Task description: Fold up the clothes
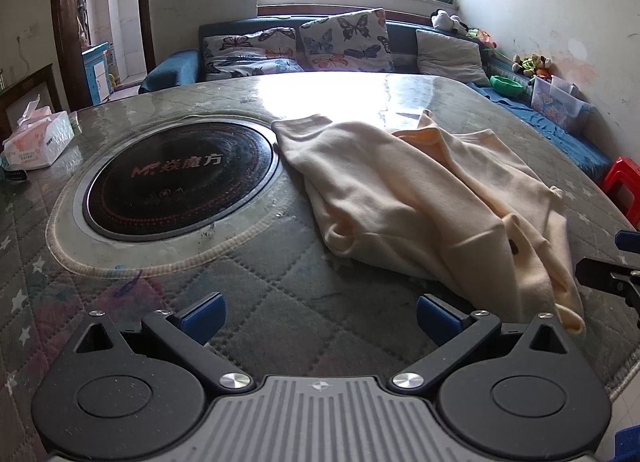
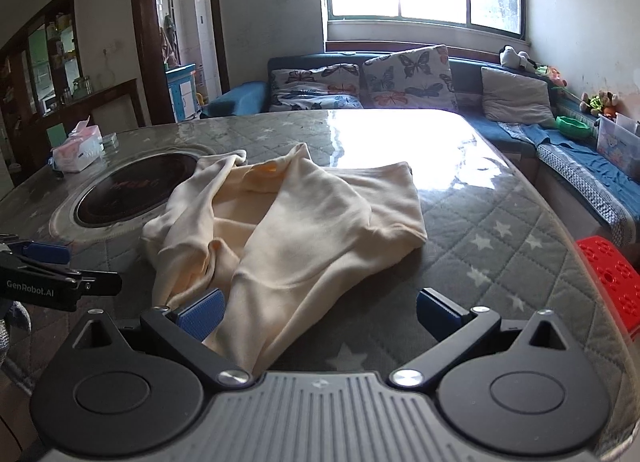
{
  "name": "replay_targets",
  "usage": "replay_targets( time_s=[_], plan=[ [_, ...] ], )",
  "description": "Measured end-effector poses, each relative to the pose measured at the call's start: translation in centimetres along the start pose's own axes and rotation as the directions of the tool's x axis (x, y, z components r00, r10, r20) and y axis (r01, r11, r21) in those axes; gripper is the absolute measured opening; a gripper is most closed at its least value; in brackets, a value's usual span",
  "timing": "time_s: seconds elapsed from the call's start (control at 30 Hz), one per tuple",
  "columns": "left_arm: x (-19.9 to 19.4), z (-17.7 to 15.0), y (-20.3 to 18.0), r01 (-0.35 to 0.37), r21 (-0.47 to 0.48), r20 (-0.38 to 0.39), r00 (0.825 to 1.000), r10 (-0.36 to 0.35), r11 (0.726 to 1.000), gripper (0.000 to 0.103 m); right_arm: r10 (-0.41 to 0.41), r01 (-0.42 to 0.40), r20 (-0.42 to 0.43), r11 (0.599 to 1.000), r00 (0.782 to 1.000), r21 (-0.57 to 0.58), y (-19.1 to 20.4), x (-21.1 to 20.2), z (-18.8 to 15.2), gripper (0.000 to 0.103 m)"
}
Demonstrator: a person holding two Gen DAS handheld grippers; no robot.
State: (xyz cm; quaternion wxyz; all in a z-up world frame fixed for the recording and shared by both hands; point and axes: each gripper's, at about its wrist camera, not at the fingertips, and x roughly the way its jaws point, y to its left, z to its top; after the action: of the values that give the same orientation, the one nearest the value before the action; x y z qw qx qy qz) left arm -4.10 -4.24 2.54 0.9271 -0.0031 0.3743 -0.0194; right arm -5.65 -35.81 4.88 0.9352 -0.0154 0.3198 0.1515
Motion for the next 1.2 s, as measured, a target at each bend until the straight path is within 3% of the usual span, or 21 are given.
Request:
replay_targets(
  time_s=[0.53, 1.2],
  plan=[
    [-1.2, -0.7, -1.5, 0.0, 0.029, -0.015, 1.0, 0.0, 1.0, 0.103, 0.034, -0.034, 0.009, 0.999, 0.999, -0.029, 1.4, -2.8, -1.5, 0.103],
    [-1.9, -1.0, -2.4, -0.001, 0.052, -0.015, 1.0, 0.002, 0.999, 0.103, 0.05, -0.048, 0.018, 0.996, 0.999, -0.07, 2.2, -3.2, -1.5, 0.103]
  ],
)
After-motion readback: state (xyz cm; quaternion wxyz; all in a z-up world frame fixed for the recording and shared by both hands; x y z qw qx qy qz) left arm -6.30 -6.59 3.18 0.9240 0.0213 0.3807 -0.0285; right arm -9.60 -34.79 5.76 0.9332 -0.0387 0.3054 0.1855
